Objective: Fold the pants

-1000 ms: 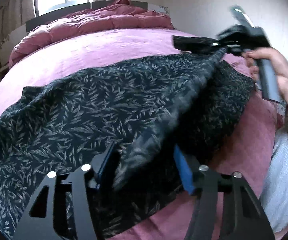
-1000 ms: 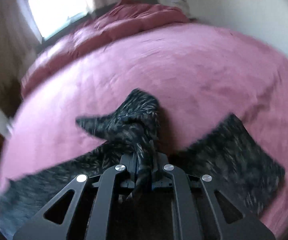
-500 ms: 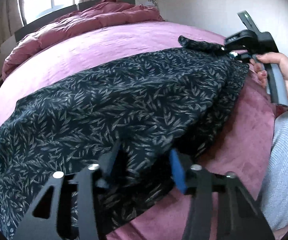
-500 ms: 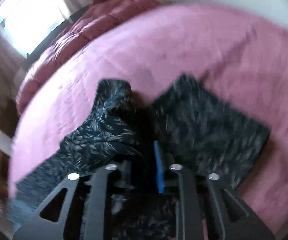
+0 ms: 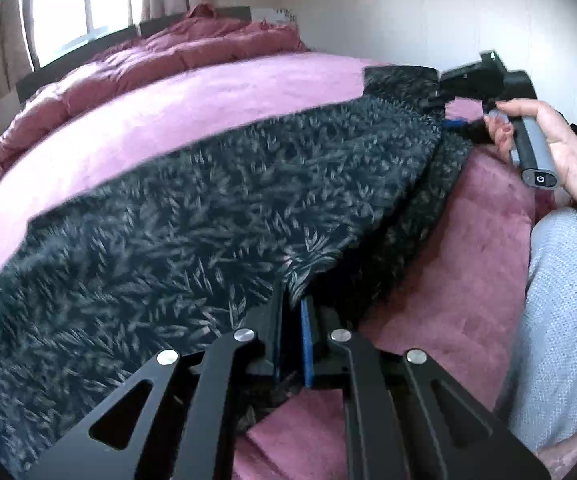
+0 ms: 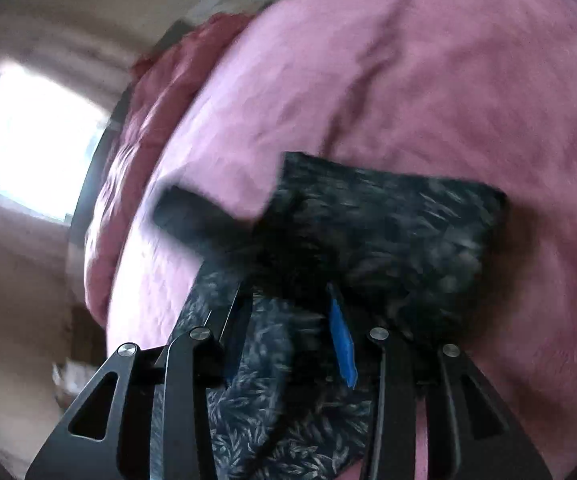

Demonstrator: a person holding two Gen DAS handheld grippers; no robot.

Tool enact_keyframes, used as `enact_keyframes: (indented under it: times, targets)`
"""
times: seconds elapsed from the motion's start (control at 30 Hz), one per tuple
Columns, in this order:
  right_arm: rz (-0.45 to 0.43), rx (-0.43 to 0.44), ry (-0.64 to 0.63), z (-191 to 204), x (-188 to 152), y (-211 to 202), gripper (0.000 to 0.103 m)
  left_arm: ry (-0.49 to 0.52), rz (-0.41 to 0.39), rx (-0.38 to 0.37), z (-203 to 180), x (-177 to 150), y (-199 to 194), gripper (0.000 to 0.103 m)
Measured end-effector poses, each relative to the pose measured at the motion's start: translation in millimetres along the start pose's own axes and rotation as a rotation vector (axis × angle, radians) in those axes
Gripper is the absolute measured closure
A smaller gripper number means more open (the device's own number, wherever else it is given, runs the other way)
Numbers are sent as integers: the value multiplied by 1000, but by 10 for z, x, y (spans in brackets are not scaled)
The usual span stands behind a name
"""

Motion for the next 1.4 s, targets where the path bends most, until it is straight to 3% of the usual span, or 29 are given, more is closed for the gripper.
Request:
enact_keyframes:
  times: [0.1,0.17,0.27,0.4,0.5,0.7,0.8,0.9,0.97,1.03,1.1,1.17,1.2,1.4]
  targets:
    - [-13,-45,-134,175,30,46,65,-13,2,-2,-5,-24,35,94]
    - [-8,-40,-142,174,102,106,82,-10,3,1,-14,18,36,94]
    - [20,-28,-102,73,236,192,99,-2,-6,12,-40,47,31,96]
    - [23,38,-74,18,360,70,99,12,-103,20,-70,198,-185,97]
    - [-3,64,-135,95,298,-181,99,30,-142,9,-53,235,-390,97]
    - [105,-15,-126,-289,41,-76,99,35,-51,-19,-62,-10,-220,97]
    - [140,60,-38,-447,64,-24,99,49,-13,-11,-88,-86,-66,97]
    - [117,76,-94,-380,47,-71,99,29,-23,-21,-48,-67,-61,95]
    - [87,92,-58,-432,85,-140,91,-1,-21,-30,-13,-53,-62,93]
    - [53,109,10,-548,148,-184,91,-17,-25,-28,21,-63,-63,85]
    - [21,82,24,-637,202,-238,98,-24,-33,-6,43,-63,-44,62]
    - [-2,47,13,-668,233,-262,99,-49,-39,-9,38,-88,-35,55]
    - [-4,51,29,-703,234,-271,99,-65,-41,-21,55,-103,-52,47]
    - [5,5,141,-804,202,-275,97,-158,-84,-105,145,-231,-220,30]
Point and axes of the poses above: each gripper's, at about its wrist camera, not at the fingertips, and y roughly the way its jaws point, z to its left, x to its top, the point moved 1 cm from there along y, roughly the way its jaws point, and after that the axes turned 6 degrees about -x, right-handed, at the moved point
